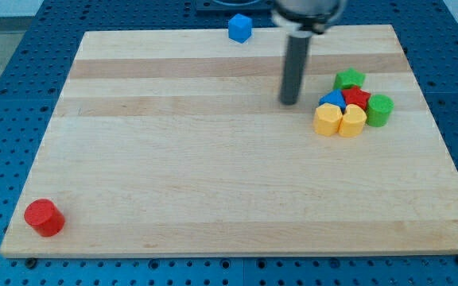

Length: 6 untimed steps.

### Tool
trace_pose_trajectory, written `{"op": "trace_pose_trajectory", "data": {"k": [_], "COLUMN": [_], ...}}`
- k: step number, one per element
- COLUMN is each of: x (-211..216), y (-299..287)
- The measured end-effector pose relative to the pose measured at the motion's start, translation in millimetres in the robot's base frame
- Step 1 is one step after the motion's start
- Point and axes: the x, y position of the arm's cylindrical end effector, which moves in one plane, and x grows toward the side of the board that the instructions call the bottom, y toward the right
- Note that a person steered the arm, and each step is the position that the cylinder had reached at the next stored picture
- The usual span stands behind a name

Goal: Move your arm parallel to the right of the red circle

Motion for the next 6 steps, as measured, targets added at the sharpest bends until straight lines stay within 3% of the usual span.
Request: {"op": "trace_pose_trajectory", "data": {"k": [2,3,4,5,6], "x": [192,230,231,229,215], "y": [-72,-122,-128,-171,-161]}}
